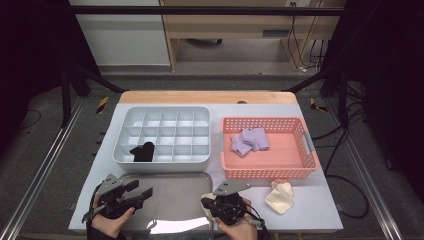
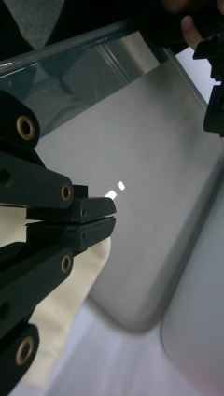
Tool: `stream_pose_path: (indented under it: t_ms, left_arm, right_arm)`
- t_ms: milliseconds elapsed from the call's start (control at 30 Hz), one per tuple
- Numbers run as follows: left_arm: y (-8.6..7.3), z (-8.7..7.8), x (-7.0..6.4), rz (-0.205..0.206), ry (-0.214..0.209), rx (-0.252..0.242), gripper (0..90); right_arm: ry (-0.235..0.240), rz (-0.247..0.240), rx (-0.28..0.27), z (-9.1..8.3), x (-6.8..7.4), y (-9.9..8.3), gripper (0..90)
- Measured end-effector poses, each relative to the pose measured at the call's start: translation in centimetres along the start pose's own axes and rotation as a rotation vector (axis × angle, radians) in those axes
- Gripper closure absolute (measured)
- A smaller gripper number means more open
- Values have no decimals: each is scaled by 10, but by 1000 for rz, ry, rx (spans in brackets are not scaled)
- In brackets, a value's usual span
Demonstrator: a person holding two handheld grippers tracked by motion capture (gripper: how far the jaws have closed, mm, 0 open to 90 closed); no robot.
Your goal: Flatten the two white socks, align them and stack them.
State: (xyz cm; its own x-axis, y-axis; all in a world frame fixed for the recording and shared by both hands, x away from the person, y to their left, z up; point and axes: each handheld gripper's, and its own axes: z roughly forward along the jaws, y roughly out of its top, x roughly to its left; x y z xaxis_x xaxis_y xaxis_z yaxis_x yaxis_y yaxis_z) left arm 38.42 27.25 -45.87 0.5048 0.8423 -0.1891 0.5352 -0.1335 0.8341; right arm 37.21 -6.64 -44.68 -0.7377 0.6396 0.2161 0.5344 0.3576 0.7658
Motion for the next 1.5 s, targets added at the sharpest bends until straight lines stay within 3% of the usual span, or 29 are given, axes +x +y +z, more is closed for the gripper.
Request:
stream_pose_path:
  t_ms: [100, 200, 333, 533, 700, 867, 1167, 1500]
  left_arm:
    - [0, 0, 0, -1, -4, -4, 328]
    - [1, -2, 0, -7, -8, -6, 326]
    - [4, -4, -3, -10, -16, -12, 328]
    - [12, -9, -13, 4, -28, -14, 342]
    - [20, -12, -28, 31, -42, -14, 388]
    - [27, -8, -44, 56, -62, -7, 429]
    - [36, 17, -85, 135, -111, 40, 550]
    - [33, 51, -117, 141, -170, 120, 589]
  right_arm:
    - [14, -16, 34, 12, 5, -3, 888]
    - [14, -18, 20, 12, 3, -3, 793]
    - [-24, -5, -60, -7, -9, 1, 710]
    - [-149, 20, -121, -43, -40, 1, 683]
    - [-195, 64, -87, -57, -57, -10, 688]
    - [-202, 82, -61, -58, -61, -22, 691]
    - [-180, 93, -43, -59, -61, -33, 689]
    - [-166, 114, 16, -55, -60, -48, 692]
